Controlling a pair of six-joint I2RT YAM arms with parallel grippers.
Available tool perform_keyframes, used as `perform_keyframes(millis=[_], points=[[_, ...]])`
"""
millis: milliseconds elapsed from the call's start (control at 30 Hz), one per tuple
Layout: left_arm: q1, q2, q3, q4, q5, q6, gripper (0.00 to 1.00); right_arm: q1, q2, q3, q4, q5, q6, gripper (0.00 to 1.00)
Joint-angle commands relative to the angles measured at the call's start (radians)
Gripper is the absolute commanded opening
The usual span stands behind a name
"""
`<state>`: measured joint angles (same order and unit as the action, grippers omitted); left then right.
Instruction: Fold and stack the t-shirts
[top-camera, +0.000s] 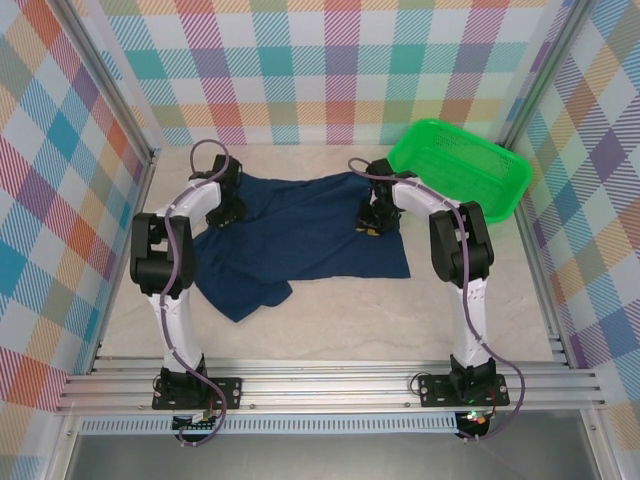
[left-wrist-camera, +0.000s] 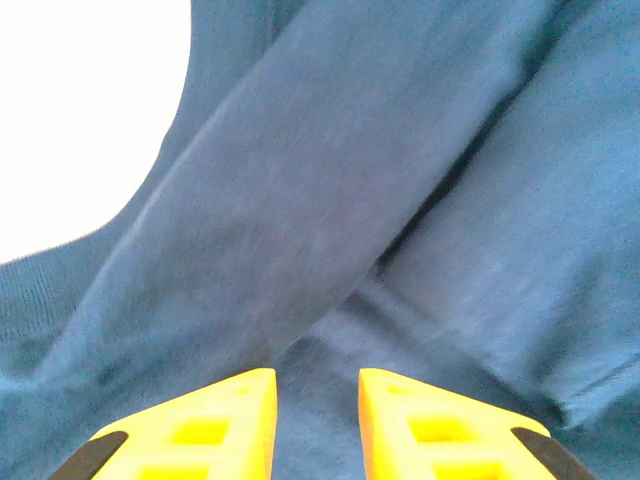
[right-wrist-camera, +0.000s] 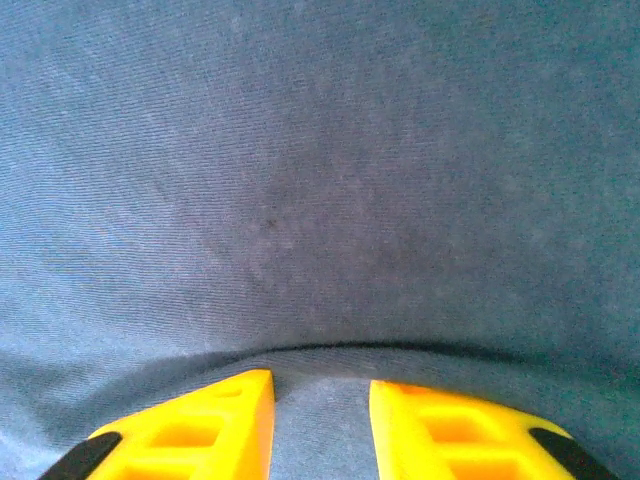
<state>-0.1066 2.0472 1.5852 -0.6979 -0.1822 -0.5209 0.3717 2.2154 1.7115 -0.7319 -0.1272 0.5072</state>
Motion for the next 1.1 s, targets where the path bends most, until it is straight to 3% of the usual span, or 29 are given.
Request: perform_keyframes(millis=[0, 133, 333, 567, 733, 900, 1067], points=[[0.001, -0.079, 0.041, -0.018, -0.054, 0.058, 0.34, -0.001, -0.033, 0.005, -0.047, 0.009, -0.023, 0.35], [-0.046, -0.260, -0.044, -0.182, -0.116, -0.069, 0.57, 0.001, -0.176, -0.073, -0.009, 0.032, -0.010, 0.41], [-0.113, -0.538, -0.464, -0.302, 0.006, -0.270, 0.59, 0.030, -0.363, -0.240, 0.025, 0.002, 0.002, 0.44], [-0.134, -0.769, -0.789, -0.173, 0.206, -0.424, 0.65, 0.034, -0.508, -0.457, 0.067, -0.083, 0.049, 0.50], [-0.137, -0.703, -0.870, -0.095, 0.200, -0.448, 0.55, 0.029, -0.532, -0.541, 0.081, -0.082, 0.040, 0.51], [-0.139, -0.644, -0.871, -0.031, 0.141, -0.410, 0.34, 0.008, -0.502, -0.576, 0.104, -0.065, 0.027, 0.51], [-0.150, -0.684, -0.827, -0.058, 0.118, -0.399, 0.12, -0.001, -0.438, -0.550, 0.109, -0.022, 0.011, 0.51]])
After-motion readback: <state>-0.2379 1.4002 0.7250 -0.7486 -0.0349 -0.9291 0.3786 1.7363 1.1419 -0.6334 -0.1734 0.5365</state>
